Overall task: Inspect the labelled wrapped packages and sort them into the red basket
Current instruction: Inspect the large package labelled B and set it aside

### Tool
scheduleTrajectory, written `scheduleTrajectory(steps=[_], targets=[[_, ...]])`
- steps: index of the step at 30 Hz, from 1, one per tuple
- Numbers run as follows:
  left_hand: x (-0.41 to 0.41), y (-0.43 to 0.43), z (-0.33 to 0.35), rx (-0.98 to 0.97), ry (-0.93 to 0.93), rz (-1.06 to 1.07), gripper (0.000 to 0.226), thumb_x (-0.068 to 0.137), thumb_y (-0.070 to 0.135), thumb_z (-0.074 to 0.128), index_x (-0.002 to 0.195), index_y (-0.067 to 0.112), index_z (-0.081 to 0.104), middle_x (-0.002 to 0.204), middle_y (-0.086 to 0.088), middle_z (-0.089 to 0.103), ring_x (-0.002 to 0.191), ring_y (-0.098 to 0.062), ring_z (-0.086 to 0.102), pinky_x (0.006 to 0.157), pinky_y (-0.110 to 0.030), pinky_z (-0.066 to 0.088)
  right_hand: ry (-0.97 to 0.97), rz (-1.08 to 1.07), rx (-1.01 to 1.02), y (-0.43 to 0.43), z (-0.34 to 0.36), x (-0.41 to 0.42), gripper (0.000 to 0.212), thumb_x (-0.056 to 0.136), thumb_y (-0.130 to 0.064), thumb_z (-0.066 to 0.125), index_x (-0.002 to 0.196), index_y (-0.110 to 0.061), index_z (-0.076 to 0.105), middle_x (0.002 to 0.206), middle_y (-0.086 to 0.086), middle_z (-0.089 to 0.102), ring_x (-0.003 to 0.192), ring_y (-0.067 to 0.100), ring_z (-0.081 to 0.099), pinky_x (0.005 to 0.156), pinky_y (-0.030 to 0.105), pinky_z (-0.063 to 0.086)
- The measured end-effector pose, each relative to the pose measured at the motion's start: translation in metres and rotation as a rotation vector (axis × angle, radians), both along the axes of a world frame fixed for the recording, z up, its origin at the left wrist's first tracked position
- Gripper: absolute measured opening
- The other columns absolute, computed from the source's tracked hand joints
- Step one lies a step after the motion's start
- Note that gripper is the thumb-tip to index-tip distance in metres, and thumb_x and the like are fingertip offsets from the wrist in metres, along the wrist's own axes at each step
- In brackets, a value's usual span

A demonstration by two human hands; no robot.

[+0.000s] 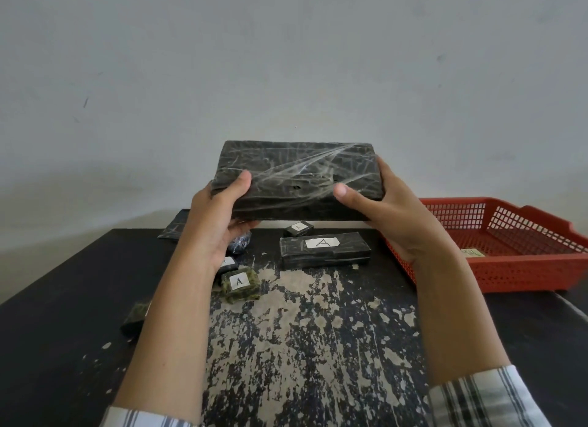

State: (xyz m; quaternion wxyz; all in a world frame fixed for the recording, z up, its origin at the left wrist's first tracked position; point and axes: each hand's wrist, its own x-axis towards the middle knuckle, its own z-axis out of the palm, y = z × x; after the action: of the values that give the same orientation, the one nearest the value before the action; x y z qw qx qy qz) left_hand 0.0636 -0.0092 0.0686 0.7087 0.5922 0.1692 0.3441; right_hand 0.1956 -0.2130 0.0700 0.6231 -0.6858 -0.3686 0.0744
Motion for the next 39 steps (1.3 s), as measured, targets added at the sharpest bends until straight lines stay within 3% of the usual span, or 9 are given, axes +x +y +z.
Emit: scheduleTrajectory(steps=[4,7,12,15,19,24,29,35,39], targets=[[0.0,0.0,0.0,0.1,-0.01,-0.022,0.033,0.095,0.024,0.071,0.126,0.015,0.065,0.112,-0.004,0.076,0.105,-0.022,0.073,0.074,-0.03,0.06,0.007,-0.138,-0.001,0.008,0.001,-0.006,0.122,0.049,-0.077,0.086,0.151,-0.031,0.038,0.132,-0.01,0.065,0.124,0.019,0.065,0.1,0.049,0.059],[0.0,-0.003,0.0,0.184,0.003,-0.048,0.038,0.092,0.02,0.074,0.128,0.022,0.06,0.116,-0.001,0.075,0.108,-0.02,0.073,0.085,-0.034,0.06,-0.014,-0.268,-0.006,0.013,-0.001,-0.009,0.136,0.044,-0.075,0.09,0.155,-0.025,0.029,0.137,-0.006,0.06,0.125,0.02,0.062,0.105,0.046,0.055],[0.002,-0.005,-0.001,0.372,0.073,-0.002,0.059,0.081,0.032,0.084,0.133,0.023,0.058,0.119,0.007,0.073,0.114,-0.011,0.068,0.106,-0.036,0.05,-0.091,-0.437,-0.042,0.015,-0.002,-0.014,0.127,0.062,-0.055,0.093,0.16,-0.021,0.02,0.145,0.004,0.056,0.129,0.025,0.056,0.098,0.033,0.048],[0.001,-0.011,0.002,0.419,0.079,0.064,0.077,0.057,0.056,0.086,0.124,0.025,0.061,0.113,0.012,0.075,0.107,-0.006,0.069,0.099,-0.03,0.053,-0.14,-0.482,-0.038,0.019,-0.003,-0.015,0.131,0.059,-0.058,0.094,0.161,-0.023,0.019,0.149,0.005,0.055,0.137,0.028,0.053,0.11,0.044,0.049],[0.005,-0.012,-0.001,0.447,0.114,0.237,0.089,0.041,0.074,0.09,0.114,0.028,0.066,0.105,0.013,0.077,0.103,-0.01,0.072,0.095,-0.04,0.058,-0.189,-0.487,-0.043,0.024,-0.003,-0.019,0.136,0.057,-0.059,0.094,0.162,-0.024,0.016,0.154,0.005,0.051,0.142,0.028,0.048,0.116,0.05,0.045],[0.007,-0.013,-0.002,0.43,0.145,0.363,0.083,0.051,0.053,0.099,0.119,0.022,0.063,0.109,0.01,0.074,0.103,-0.014,0.071,0.095,-0.041,0.059,-0.189,-0.465,-0.056,0.026,0.0,-0.023,0.141,0.054,-0.07,0.089,0.163,-0.023,0.012,0.157,0.006,0.047,0.144,0.027,0.046,0.118,0.051,0.043],[0.011,-0.022,-0.003,0.481,0.19,0.376,0.092,0.053,0.05,0.098,0.127,0.019,0.054,0.118,0.006,0.068,0.108,-0.017,0.065,0.088,-0.031,0.052,-0.14,-0.525,-0.036,0.026,0.0,-0.024,0.136,0.059,-0.074,0.085,0.163,-0.022,0.014,0.159,0.009,0.045,0.147,0.03,0.043,0.118,0.051,0.041],[0.01,-0.026,0.0,0.446,0.149,0.313,0.099,0.048,0.078,0.081,0.124,0.019,0.054,0.112,0.008,0.069,0.104,-0.014,0.066,0.085,-0.032,0.054,-0.148,-0.584,-0.022,0.021,0.002,-0.023,0.132,0.06,-0.067,0.089,0.162,-0.025,0.016,0.157,0.008,0.047,0.145,0.029,0.045,0.115,0.044,0.042],[0.009,-0.024,0.0,0.317,0.117,0.321,0.079,0.067,0.072,0.078,0.119,0.018,0.053,0.105,0.007,0.067,0.099,-0.009,0.065,0.079,-0.028,0.052,-0.165,-0.549,-0.029,0.024,0.001,-0.025,0.134,0.059,-0.065,0.09,0.162,-0.024,0.015,0.159,0.008,0.043,0.147,0.029,0.042,0.117,0.048,0.042]])
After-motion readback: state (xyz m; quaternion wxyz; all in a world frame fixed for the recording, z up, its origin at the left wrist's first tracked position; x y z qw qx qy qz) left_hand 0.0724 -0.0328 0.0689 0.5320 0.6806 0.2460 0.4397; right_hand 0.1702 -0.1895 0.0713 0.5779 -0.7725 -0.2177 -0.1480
